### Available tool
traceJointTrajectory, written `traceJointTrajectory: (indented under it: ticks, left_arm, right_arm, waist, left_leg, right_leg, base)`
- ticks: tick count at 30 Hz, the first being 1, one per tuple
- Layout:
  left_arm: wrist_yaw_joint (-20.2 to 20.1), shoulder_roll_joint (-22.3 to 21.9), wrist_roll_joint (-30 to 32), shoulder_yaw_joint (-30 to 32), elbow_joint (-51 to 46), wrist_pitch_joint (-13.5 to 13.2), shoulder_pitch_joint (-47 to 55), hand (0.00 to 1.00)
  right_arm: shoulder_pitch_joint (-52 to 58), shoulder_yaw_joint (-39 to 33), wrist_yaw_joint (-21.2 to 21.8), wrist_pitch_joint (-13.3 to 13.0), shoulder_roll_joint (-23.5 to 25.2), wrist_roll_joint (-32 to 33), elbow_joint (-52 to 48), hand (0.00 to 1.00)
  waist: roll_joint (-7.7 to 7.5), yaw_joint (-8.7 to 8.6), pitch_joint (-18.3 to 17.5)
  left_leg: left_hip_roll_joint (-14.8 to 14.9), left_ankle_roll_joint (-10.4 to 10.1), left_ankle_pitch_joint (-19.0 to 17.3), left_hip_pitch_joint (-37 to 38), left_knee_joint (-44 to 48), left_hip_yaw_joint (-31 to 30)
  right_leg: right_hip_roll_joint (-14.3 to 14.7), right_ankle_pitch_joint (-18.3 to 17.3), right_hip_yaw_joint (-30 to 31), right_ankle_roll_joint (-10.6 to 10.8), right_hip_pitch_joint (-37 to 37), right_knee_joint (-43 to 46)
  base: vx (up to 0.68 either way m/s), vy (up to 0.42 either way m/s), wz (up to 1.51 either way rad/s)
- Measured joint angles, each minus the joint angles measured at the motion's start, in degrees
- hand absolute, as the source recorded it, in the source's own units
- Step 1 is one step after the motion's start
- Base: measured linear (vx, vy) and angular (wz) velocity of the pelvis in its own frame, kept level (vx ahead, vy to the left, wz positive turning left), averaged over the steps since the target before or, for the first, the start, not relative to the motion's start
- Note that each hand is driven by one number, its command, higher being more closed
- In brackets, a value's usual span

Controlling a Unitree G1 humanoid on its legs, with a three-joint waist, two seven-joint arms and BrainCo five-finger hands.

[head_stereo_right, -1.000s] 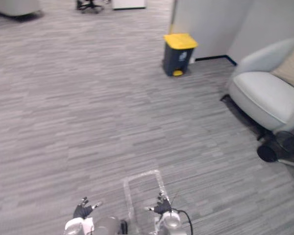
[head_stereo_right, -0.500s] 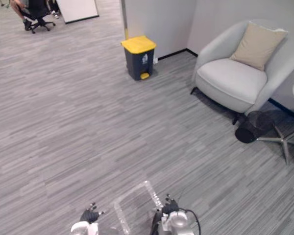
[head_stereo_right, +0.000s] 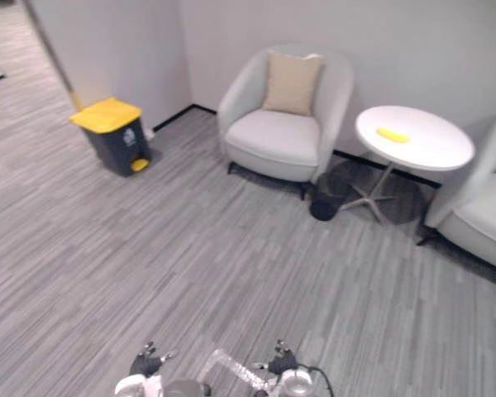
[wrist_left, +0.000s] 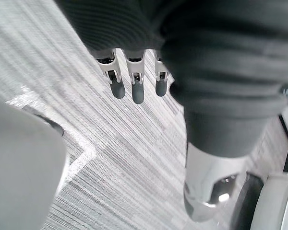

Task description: Organize the slippers on the shoe rack

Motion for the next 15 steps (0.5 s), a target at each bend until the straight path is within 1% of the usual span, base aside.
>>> traceJointTrajectory:
  ticks: [1, 2, 3, 4, 5, 6, 7, 8, 9, 10, 11, 12, 13, 14, 15]
  left_arm:
    - [0.0, 0.0, 0.0, 0.0, 0.4, 0.0, -0.1, 0.0]
    - [0.0, 0.0, -0.1, -0.4, 0.8, 0.0, -0.3, 0.0]
    - [0.0, -0.1, -0.1, -0.6, 0.8, 0.0, -0.3, 0.0]
    - [-0.1, -0.2, -0.1, -1.3, 0.9, 0.0, -0.9, 0.0]
    - [-0.1, -0.6, -0.1, -1.3, 0.9, -0.1, -1.2, 0.0]
    - [-0.1, -0.6, -0.2, -1.3, 0.7, -0.2, -1.2, 0.0]
    - [-0.1, -0.2, -0.2, -1.7, 0.7, -0.2, -1.2, 0.0]
    - [-0.1, 0.0, -0.4, -2.0, 0.7, -0.1, -1.3, 0.0]
    - [-0.1, 0.2, -0.8, -2.0, 0.8, -0.1, -1.2, 0.0]
    - [-0.2, 0.7, -1.2, -2.3, 0.8, -0.1, -1.2, 0.0]
    - [-0.4, 0.9, -1.3, -2.5, 1.0, -0.1, -1.2, 0.0]
    - [-0.6, 0.9, -1.7, -3.1, 1.4, -0.1, -1.1, 0.0]
    - [-0.8, 0.5, -1.7, -3.5, 1.5, 0.0, -1.1, 0.0]
    - [-0.9, 0.4, -1.7, -3.7, 1.5, 0.0, -1.1, 0.0]
    - [-1.1, 0.5, -1.7, -4.2, 1.5, 0.0, -1.2, 0.0]
  right_arm:
    - [-0.2, 0.0, 0.1, 0.0, -0.1, -0.1, 0.4, 0.0]
    - [-0.6, 0.0, 0.2, -0.1, -0.5, -0.1, 1.6, 0.0]
    - [-0.8, 0.0, 0.2, -0.1, -0.5, -0.1, 1.9, 0.0]
    - [-1.4, 0.0, 0.2, 0.0, -0.5, -0.1, 2.3, 0.0]
    - [-2.3, 0.1, 0.4, 0.0, -0.9, -0.1, 2.8, 0.0]
    - [-3.0, 0.2, 0.5, 0.0, -0.7, -0.1, 3.1, 0.0]
    - [-3.5, 0.4, 0.7, -0.1, -0.4, -0.2, 3.1, 0.0]
    - [-3.4, 0.5, 0.9, -0.1, -0.3, -0.2, 3.3, 0.0]
    - [-3.5, 0.5, 1.1, -0.4, -0.3, -0.2, 4.2, 0.0]
    - [-3.7, 0.5, 1.3, -0.4, -0.4, -0.2, 4.4, 0.0]
    - [-3.8, 0.5, 1.4, -0.4, -0.8, -0.2, 4.4, 0.0]
    - [-3.7, 0.5, 1.3, -0.5, -1.5, -0.2, 4.8, 0.0]
    - [-3.8, 0.5, 1.3, -0.5, -2.8, -0.2, 5.7, 0.0]
    - [-4.1, 0.5, 1.3, -0.6, -3.5, -0.1, 6.5, 0.0]
    - [-4.3, 0.5, 1.2, -0.5, -4.8, -0.1, 6.8, 0.0]
  waist:
    - [-0.09, 0.0, 0.0]
    - [0.19, -0.15, 0.2]
    - [0.31, -0.17, 0.2]
    - [0.68, -0.07, 1.3]
    - [1.33, 0.23, 2.3]
    - [1.43, 0.33, 2.8]
    - [1.17, 0.24, 3.5]
    - [1.06, 0.22, 3.6]
    - [0.89, 0.2, 3.3]
    - [-0.28, 0.22, 3.0]
    - [-0.27, 0.23, 2.8]
    - [0.26, 0.22, 2.4]
    - [1.05, 0.22, 1.9]
    - [1.39, 0.23, 1.8]
    - [2.16, 0.22, 1.6]
  left_leg:
    - [-0.3, 0.1, 0.1, 0.7, -0.6, 0.6]
    - [-0.9, 0.9, 0.1, 1.6, -1.4, 1.9]
    - [-0.9, 1.0, 0.0, 1.7, -1.3, 2.1]
    - [-0.7, 1.5, -0.3, 2.7, -1.3, 3.4]
    - [0.0, 1.8, -0.4, 3.5, -1.4, 5.3]
    - [0.4, 1.9, -0.5, 4.0, -1.4, 6.7]
    - [0.1, 2.0, -0.5, 5.0, -1.4, 8.0]
    - [0.0, 2.0, -0.6, 5.5, -1.5, 8.8]
    - [0.0, 2.1, -0.7, 5.7, -1.5, 9.6]
    - [-0.3, 1.8, -1.0, 6.4, -1.6, 9.4]
    - [-0.4, 1.5, -1.2, 6.5, -1.6, 8.7]
    - [0.4, 1.0, -0.9, 5.9, -1.9, 7.7]
    - [1.2, 0.8, -0.8, 5.0, -1.8, 7.8]
    - [1.6, 0.7, -0.7, 4.2, -1.5, 7.9]
    - [2.8, 0.1, -1.0, 2.1, 0.4, 8.0]
  right_leg:
    - [-0.3, 0.3, 0.1, 0.4, 0.1, -0.4]
    - [-0.8, 0.4, 0.5, 0.7, -0.1, -0.3]
    - [-0.8, 0.4, 0.6, 0.7, -0.2, -0.1]
    - [-0.7, 0.2, 0.2, 1.3, -0.6, 1.8]
    - [-0.8, -0.3, -3.1, 2.4, -2.0, 4.9]
    - [-1.6, -1.4, -9.0, 3.1, -3.3, 8.1]
    - [-4.4, -2.8, -17.8, 2.2, -4.1, 12.2]
    - [-6.2, -3.6, -22.9, 1.0, -4.1, 14.1]
    - [-8.0, -4.5, -27.0, -0.5, -3.8, 15.5]
    - [-8.2, -4.9, -27.6, -0.5, -2.9, 13.6]
    - [-7.3, -5.1, -27.3, -0.7, -2.1, 10.8]
    - [-5.7, -2.9, -27.3, -1.1, -1.2, 7.1]
    - [-4.5, -1.0, -27.2, -1.5, -0.5, 3.7]
    - [-3.7, 0.3, -27.2, -1.8, -0.1, 1.4]
    - [-2.4, 2.5, -26.9, -2.4, 0.1, -2.0]
  base:
    - [0.06, 0.12, -0.43]
    - [0.05, 0.112, -0.41]
    - [0.04, 0.108, -0.46]
    - [0.0, 0.062, -0.46]
    - [-0.05, 0.049, -0.65]
    - [-0.08, 0.043, -0.64]
    - [-0.08, 0.022, -0.52]
    - [-0.09, 0.007, -0.45]
    - [-0.06, -0.043, -0.32]
    - [-0.02, -0.073, -0.19]
    - [0.03, -0.114, -0.06]
    - [0.02, -0.091, -0.05]
    - [-0.01, -0.091, -0.1]
    - [-0.03, -0.078, -0.14]
    - [-0.04, -0.075, -0.12]
